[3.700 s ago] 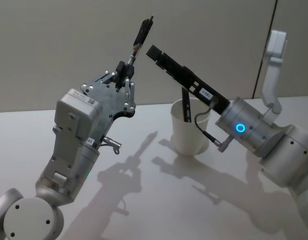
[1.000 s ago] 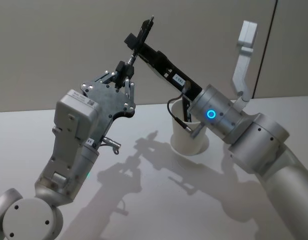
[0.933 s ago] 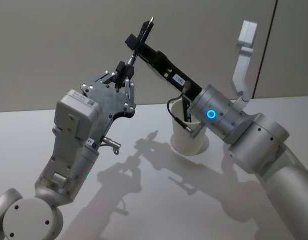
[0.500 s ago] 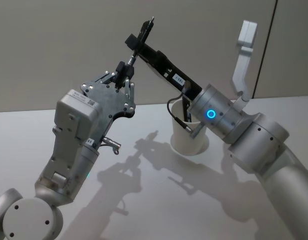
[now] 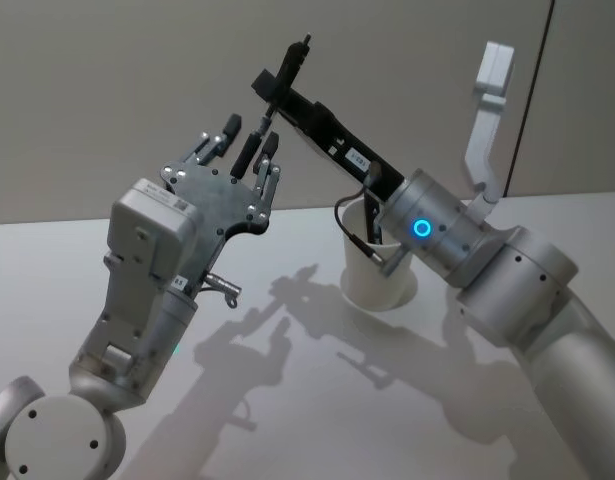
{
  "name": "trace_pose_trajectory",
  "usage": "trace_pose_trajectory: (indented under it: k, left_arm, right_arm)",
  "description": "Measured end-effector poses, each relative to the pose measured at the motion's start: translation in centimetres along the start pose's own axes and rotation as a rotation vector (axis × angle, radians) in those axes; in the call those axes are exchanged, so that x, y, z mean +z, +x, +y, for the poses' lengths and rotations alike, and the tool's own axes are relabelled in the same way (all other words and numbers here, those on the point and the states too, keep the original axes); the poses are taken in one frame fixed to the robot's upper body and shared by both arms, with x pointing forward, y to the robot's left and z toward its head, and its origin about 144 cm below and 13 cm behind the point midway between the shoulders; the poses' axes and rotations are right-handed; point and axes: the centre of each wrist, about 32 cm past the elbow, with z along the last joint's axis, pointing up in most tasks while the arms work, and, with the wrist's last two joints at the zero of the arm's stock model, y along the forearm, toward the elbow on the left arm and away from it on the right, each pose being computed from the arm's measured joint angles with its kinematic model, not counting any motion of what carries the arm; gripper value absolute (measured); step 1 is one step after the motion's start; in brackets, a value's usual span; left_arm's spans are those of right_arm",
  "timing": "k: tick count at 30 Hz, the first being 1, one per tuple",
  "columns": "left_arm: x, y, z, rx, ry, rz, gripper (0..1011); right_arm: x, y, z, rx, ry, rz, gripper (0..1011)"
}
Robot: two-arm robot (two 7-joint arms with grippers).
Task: Place the pen into the pen holder.
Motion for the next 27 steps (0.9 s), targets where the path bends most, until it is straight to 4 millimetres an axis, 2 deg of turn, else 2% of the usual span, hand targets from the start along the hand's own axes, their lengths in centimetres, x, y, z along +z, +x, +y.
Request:
trace_pose_trajectory:
  k: [1,3,7,9,10,14,15,21,27]
  left_arm:
    - [0.0,0.0,0.0,0.0,0.0,0.0,405]
    - [0.0,0.0,0.0,0.0,0.0,0.0,426]
    - [0.0,0.0,0.0,0.0,0.0,0.0,603]
    - [0.0,0.0,0.0,0.0,0.0,0.0,646]
    - [0.0,0.0,0.0,0.0,0.001,0.0,708]
    - [0.0,0.0,0.0,0.0,0.001,0.0,784]
    - [0.0,0.0,0.0,0.0,0.001,0.0,841]
    - [0.0,0.0,0.0,0.0,0.002,0.0,998]
    - [0.0,0.0,0.0,0.0,0.003,0.0,1001]
  right_arm:
    - [0.0,0.0,0.0,0.0,0.0,0.0,146]
    - [0.0,0.0,0.0,0.0,0.0,0.0,147]
    - [0.0,0.0,0.0,0.001,0.001,-0.001,147]
    - [0.1,-0.1,0.0,0.002,0.004,-0.004,147]
    - [0.1,-0.2,0.0,0.002,0.01,-0.008,147]
    - [0.5,-0.5,-0.2,0.005,0.038,-0.023,146]
    - [0.7,-0.7,-0.3,0.006,0.054,-0.031,146]
    - [1.6,-1.5,-0.9,0.006,0.108,-0.072,146]
    - [2.6,-2.5,-1.7,-0.01,0.164,-0.137,146]
